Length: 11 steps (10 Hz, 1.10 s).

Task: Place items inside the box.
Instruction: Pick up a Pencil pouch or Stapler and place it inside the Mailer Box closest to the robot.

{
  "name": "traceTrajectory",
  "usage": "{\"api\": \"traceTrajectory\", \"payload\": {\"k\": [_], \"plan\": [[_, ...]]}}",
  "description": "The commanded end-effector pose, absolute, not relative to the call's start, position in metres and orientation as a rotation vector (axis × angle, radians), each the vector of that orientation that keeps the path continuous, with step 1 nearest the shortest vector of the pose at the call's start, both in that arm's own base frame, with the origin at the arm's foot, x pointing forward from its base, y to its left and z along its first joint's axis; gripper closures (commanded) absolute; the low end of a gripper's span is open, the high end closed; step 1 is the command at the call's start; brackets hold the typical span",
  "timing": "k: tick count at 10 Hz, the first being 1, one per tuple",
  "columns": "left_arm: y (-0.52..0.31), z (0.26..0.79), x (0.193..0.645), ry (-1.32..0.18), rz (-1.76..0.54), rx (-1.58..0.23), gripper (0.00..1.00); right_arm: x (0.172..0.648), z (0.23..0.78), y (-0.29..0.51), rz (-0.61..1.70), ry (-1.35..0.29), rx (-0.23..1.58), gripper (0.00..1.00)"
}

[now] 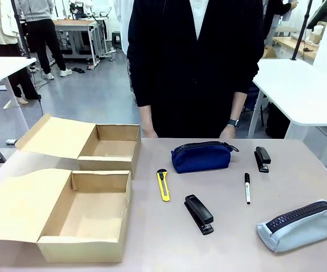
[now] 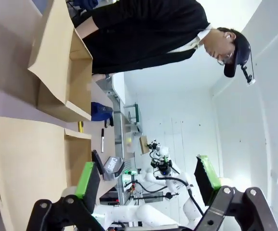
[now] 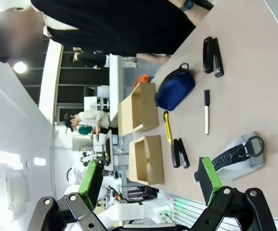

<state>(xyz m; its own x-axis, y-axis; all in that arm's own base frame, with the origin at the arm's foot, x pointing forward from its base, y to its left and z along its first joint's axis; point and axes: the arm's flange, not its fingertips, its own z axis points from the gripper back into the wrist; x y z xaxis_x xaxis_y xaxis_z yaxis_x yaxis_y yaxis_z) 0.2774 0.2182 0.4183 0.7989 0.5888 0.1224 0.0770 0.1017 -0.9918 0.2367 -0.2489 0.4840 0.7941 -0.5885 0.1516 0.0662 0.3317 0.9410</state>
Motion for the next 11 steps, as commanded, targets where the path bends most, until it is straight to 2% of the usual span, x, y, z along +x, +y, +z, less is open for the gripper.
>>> {"api": "traceTrajectory", "payload": {"k": [1, 3, 4, 5, 6, 8, 11], "plan": [[0.220, 0.421, 0.270, -0.593, 0.376, -1.426, 0.00, 0.233, 0.486, -0.258, -0.434, -0.556, 1.158, 0.00], [0.220, 0.421, 0.270, -0.593, 0.376, -1.426, 0.00, 0.234, 0.485, -0.251, -0.452, -0.526, 1.157, 0.00], [0.220, 0.421, 0.270, -0.593, 0.376, -1.426, 0.00, 0.228, 0.487, -0.242, -0.041, -0.552, 1.269, 0.00], [0.220, 0.421, 0.270, -0.593, 0.376, -1.426, 0.00, 0.219, 0.495, -0.208, 0.335, -0.668, 0.885, 0.00], [0.220, 0.421, 0.270, -0.593, 0.376, -1.426, 0.00, 0.221, 0.496, -0.181, 0.551, -0.567, 0.687, 0.00], [0.220, 0.421, 0.270, -0.593, 0.376, -1.426, 0.00, 0.228, 0.499, -0.240, 0.309, -0.619, 0.996, 0.00], [0.220, 0.421, 0.270, -0.593, 0.376, -1.426, 0.00, 0.174, 0.490, -0.303, 0.344, -0.708, 0.962, 0.00]]}}
